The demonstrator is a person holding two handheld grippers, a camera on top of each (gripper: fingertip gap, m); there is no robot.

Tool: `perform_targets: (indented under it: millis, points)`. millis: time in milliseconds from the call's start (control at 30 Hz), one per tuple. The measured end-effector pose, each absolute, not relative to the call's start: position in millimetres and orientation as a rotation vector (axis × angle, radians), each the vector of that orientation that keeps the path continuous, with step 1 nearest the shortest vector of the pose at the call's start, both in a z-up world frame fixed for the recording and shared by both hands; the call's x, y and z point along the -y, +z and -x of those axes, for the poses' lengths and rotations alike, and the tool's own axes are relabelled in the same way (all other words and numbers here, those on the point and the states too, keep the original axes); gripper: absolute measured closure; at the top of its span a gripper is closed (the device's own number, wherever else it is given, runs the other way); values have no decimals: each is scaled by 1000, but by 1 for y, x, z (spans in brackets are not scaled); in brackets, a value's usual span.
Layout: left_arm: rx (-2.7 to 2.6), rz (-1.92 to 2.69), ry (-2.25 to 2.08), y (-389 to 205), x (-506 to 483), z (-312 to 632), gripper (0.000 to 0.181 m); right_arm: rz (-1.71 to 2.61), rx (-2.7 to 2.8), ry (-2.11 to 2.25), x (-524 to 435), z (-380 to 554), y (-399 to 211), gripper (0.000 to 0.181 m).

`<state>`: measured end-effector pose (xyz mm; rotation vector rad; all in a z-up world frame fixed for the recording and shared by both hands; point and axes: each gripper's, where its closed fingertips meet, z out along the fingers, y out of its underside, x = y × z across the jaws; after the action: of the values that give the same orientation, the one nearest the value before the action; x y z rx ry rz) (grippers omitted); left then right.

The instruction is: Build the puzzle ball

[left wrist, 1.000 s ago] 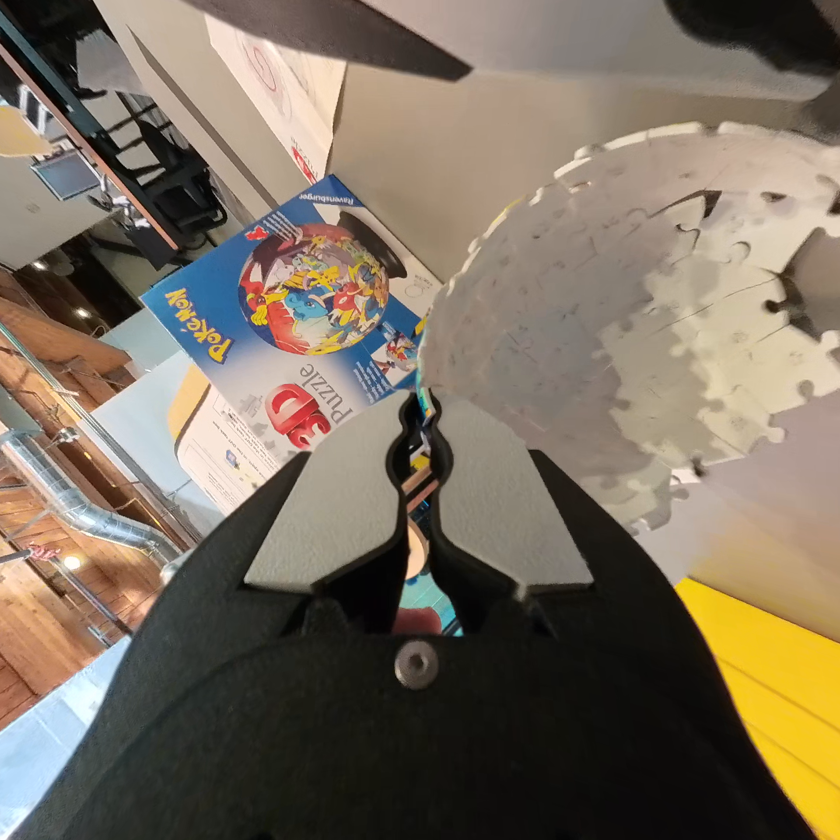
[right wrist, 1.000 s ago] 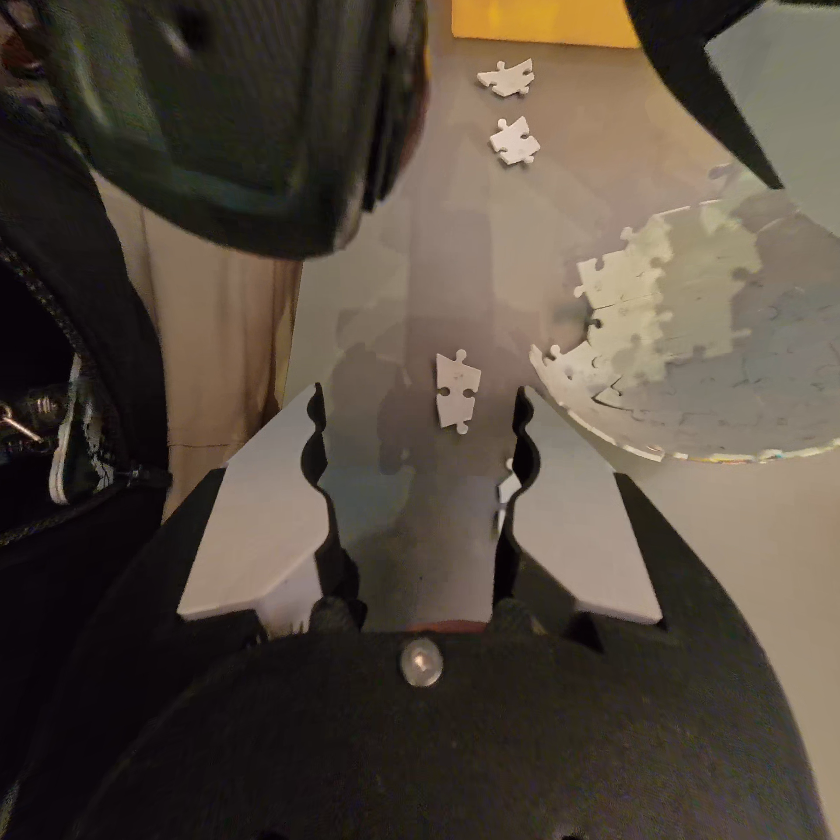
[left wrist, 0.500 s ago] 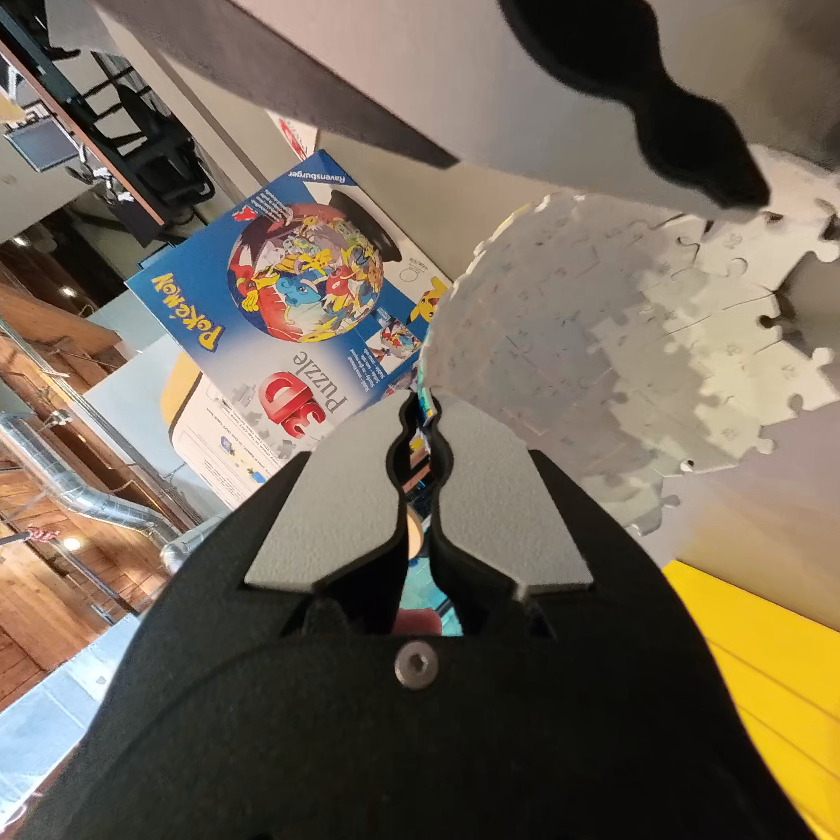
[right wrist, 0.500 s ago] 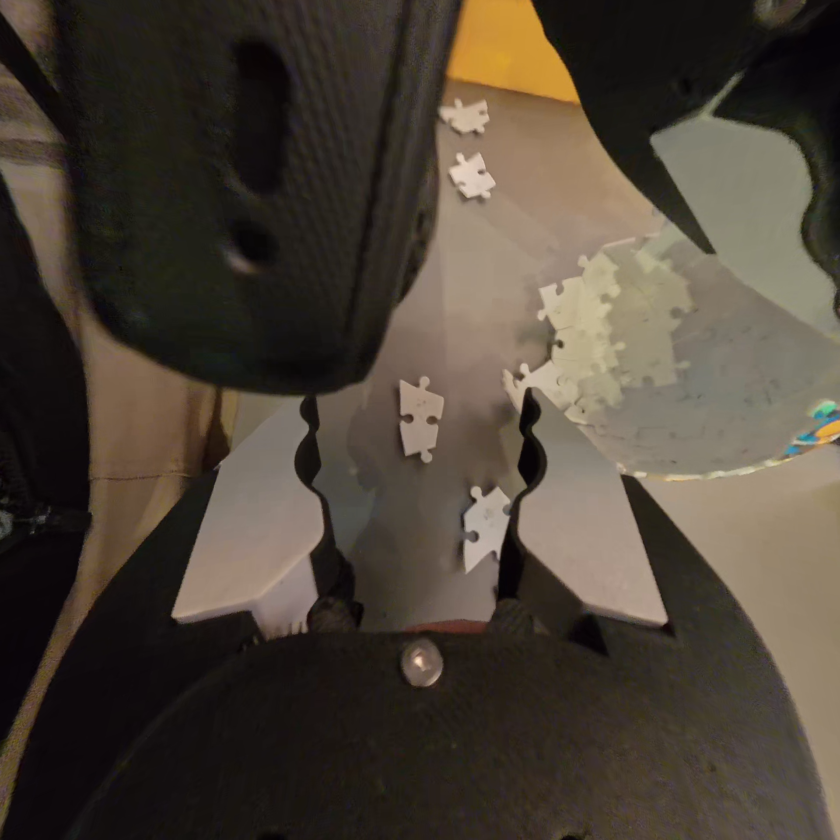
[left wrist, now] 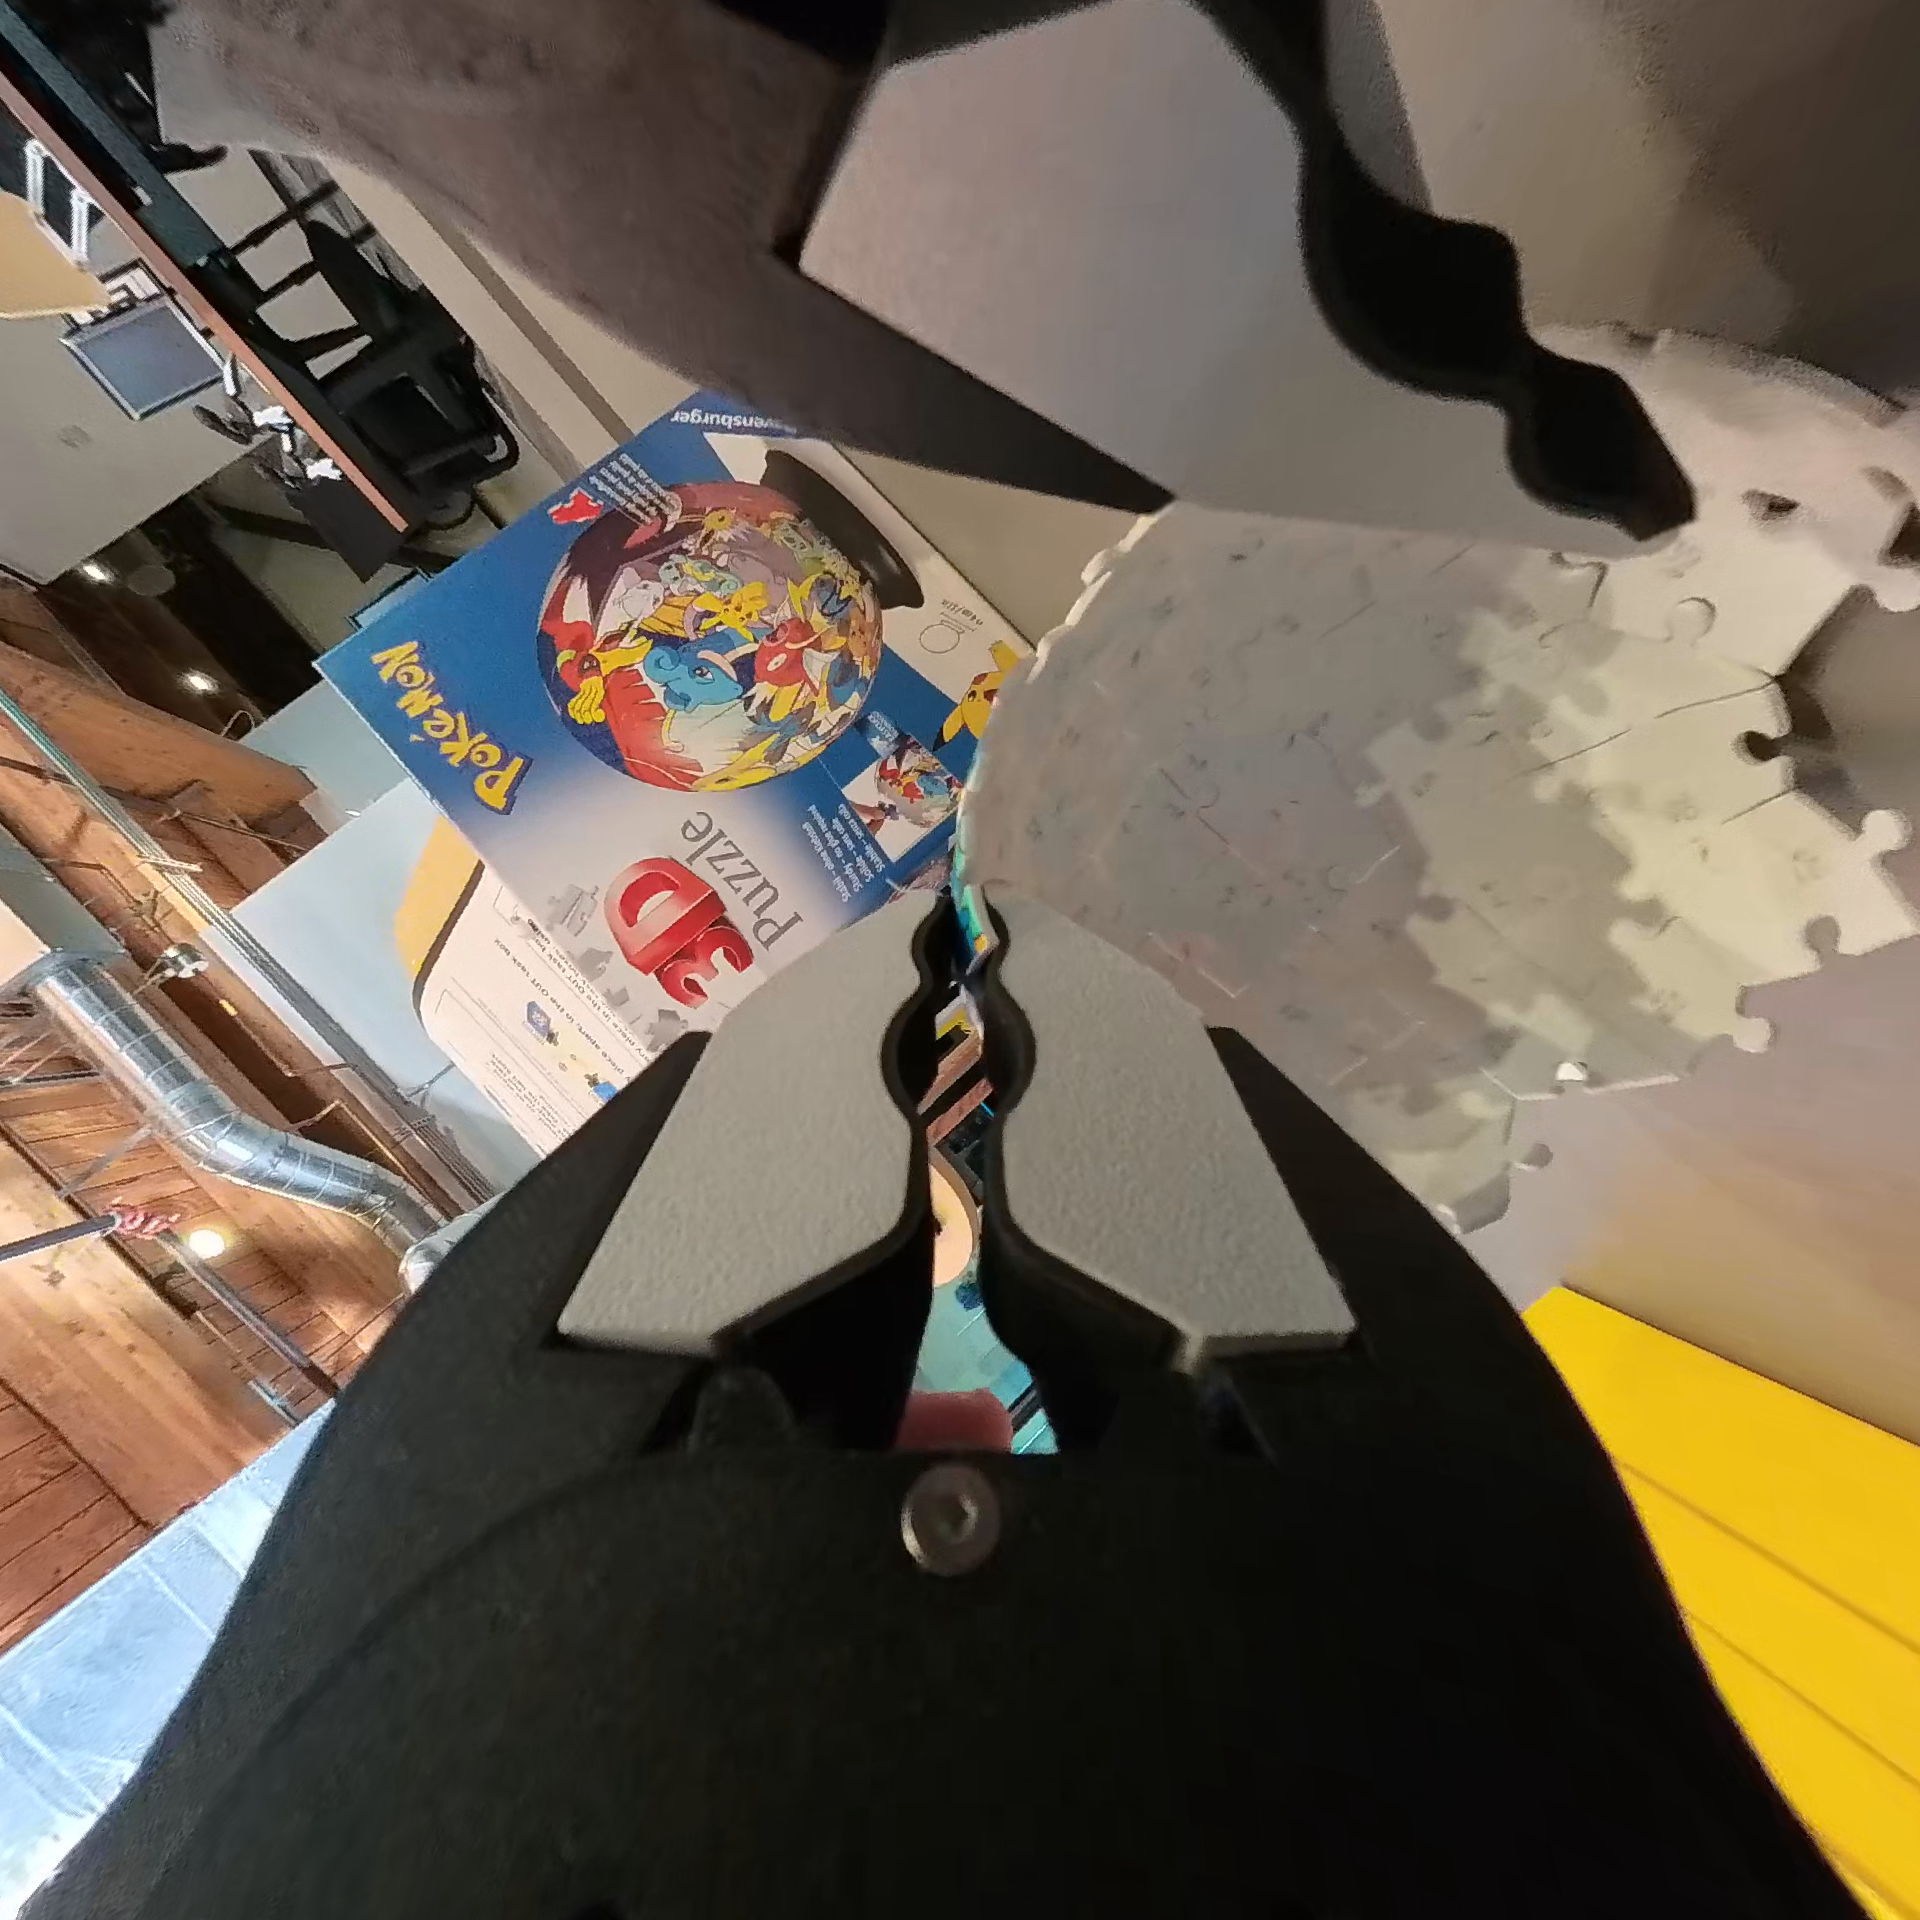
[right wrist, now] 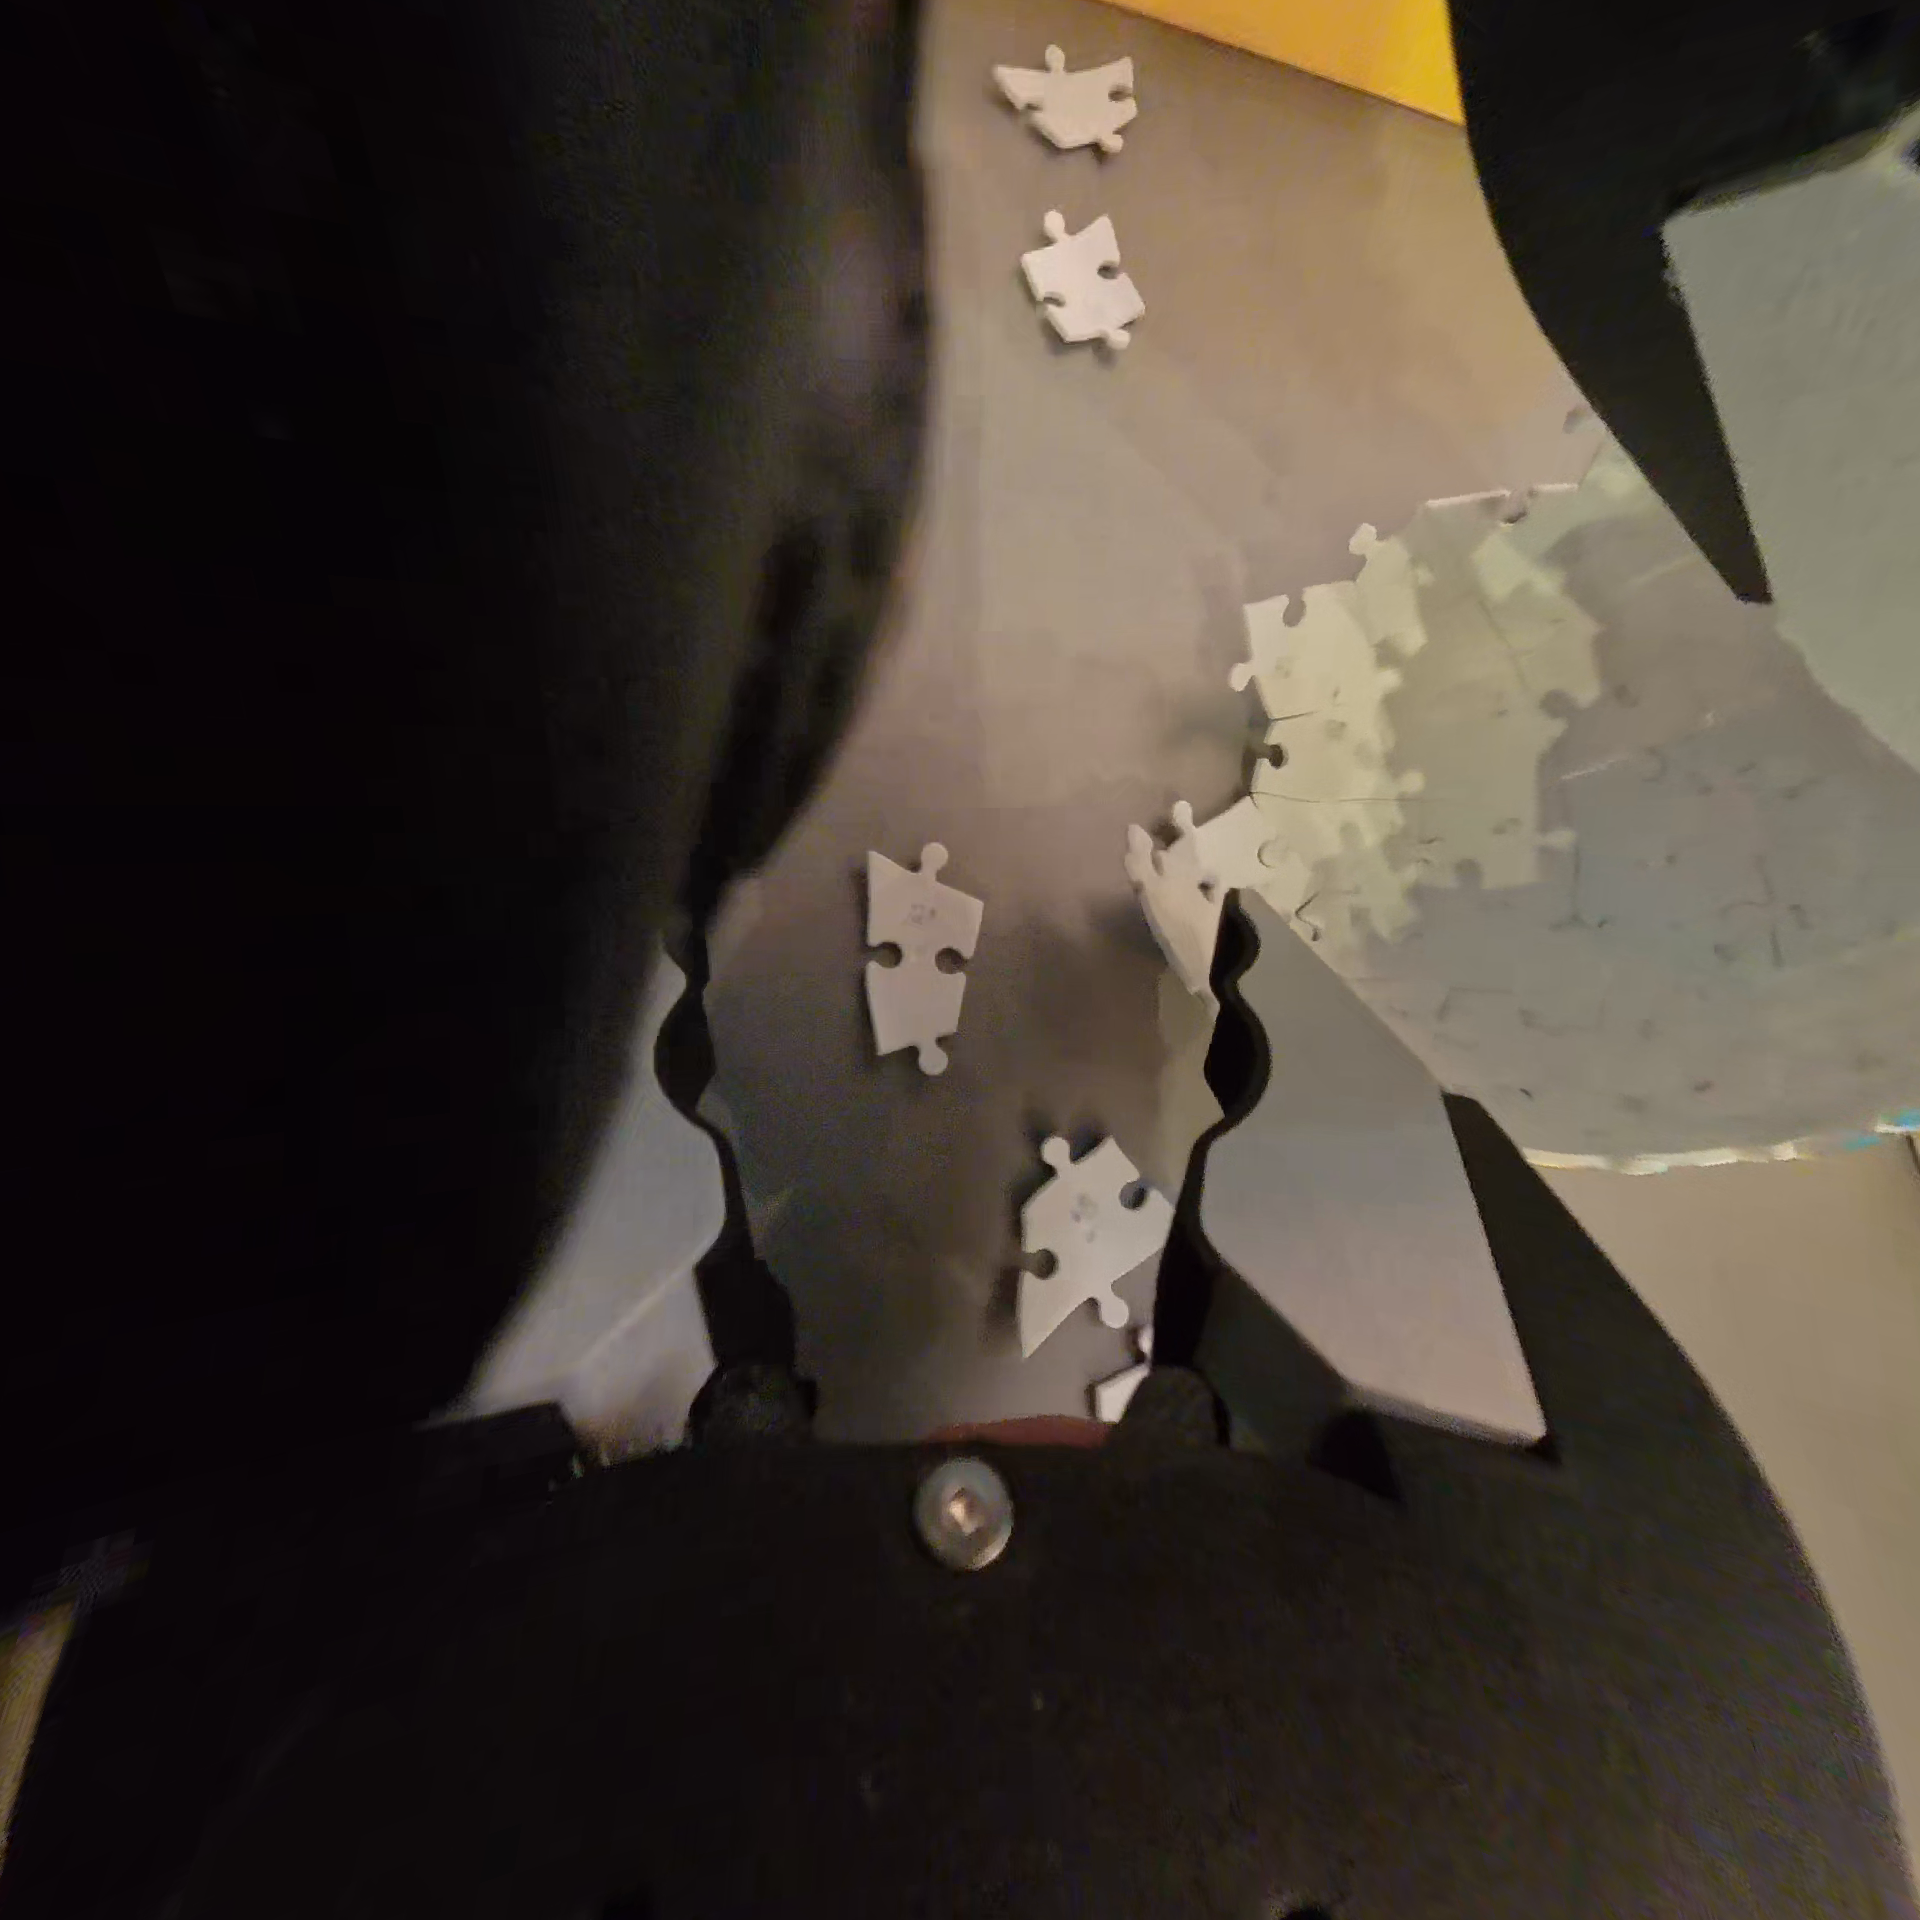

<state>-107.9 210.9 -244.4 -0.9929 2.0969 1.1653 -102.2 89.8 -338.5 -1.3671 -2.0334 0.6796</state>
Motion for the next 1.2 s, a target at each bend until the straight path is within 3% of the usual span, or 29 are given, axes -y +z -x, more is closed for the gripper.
perform_targets:
  millis: [33, 300, 500, 533, 700, 800, 1200]
  points:
    - [-2098, 994, 1165, -244, -211, 108, 179, 1366, 2034, 673, -92, 102, -339, 85]
    - [-2076, 1057, 1164, -244, -212, 110, 179, 1412, 1861, 830, -104, 91, -301, 98]
    - [-2037, 1132, 1188, -243, -215, 114, 179, 1802, 1421, 985, -148, 70, -280, 117]
    - [-2022, 1171, 1195, -243, -216, 117, 179, 1894, 1320, 1032, -154, 68, -282, 124]
    - [-1984, 1226, 1206, -242, -215, 122, 179, 2194, 1111, 1109, -157, 74, -314, 118]
    - [-1970, 1230, 1211, -242, -214, 122, 179, 2294, 1025, 1192, -156, 84, -329, 124]
    - [-1938, 1220, 1208, -243, -206, 118, 179, 2308, 1020, 1176, -160, 97, -340, 157]
